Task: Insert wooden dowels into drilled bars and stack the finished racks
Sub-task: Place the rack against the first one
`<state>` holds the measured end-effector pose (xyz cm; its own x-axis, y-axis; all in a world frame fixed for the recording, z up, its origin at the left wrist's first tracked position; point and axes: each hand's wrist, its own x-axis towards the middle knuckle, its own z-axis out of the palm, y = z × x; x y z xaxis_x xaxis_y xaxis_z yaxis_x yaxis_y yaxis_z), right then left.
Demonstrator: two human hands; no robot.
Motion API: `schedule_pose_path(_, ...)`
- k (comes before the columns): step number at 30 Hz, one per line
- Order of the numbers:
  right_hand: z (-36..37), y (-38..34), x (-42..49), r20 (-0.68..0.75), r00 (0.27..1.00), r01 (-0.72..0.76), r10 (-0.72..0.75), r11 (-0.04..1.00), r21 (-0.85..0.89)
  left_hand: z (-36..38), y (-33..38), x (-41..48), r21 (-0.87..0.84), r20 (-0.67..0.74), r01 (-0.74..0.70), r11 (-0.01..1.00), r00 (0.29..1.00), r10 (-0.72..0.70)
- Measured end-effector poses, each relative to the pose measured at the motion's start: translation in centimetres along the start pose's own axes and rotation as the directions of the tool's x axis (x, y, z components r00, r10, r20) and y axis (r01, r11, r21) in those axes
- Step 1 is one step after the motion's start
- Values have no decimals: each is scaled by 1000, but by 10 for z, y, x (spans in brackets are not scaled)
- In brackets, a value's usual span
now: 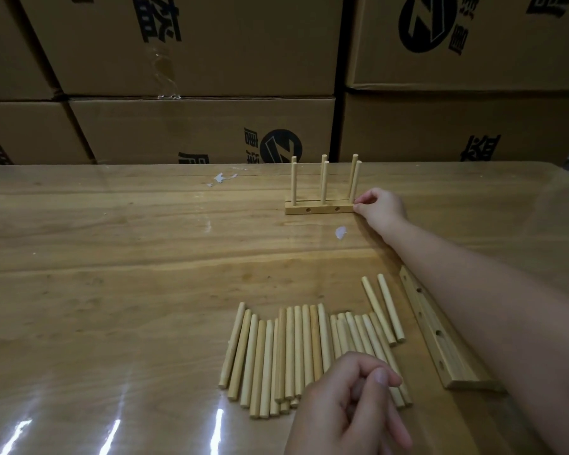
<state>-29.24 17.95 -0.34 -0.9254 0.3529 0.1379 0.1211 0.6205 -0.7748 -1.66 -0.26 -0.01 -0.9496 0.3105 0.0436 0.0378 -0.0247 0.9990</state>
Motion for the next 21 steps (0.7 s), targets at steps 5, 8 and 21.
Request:
schedule_pose_path(5, 4, 1, -3, -31, 998, 50, -52, 997, -58, 2, -1, -1, -11, 0, -10, 1000, 1000, 10)
schedule_pose_path(8, 5, -1, -3, -40, 998, 43, -46, 996, -77, 2, -2, -1, -19, -4, 0, 1000, 1000, 0)
schedule_pose_path(21, -5, -5, -10, 42, 999, 32, -30, 998, -54, 0, -7, 1, -14, -11, -37, 999, 999, 37)
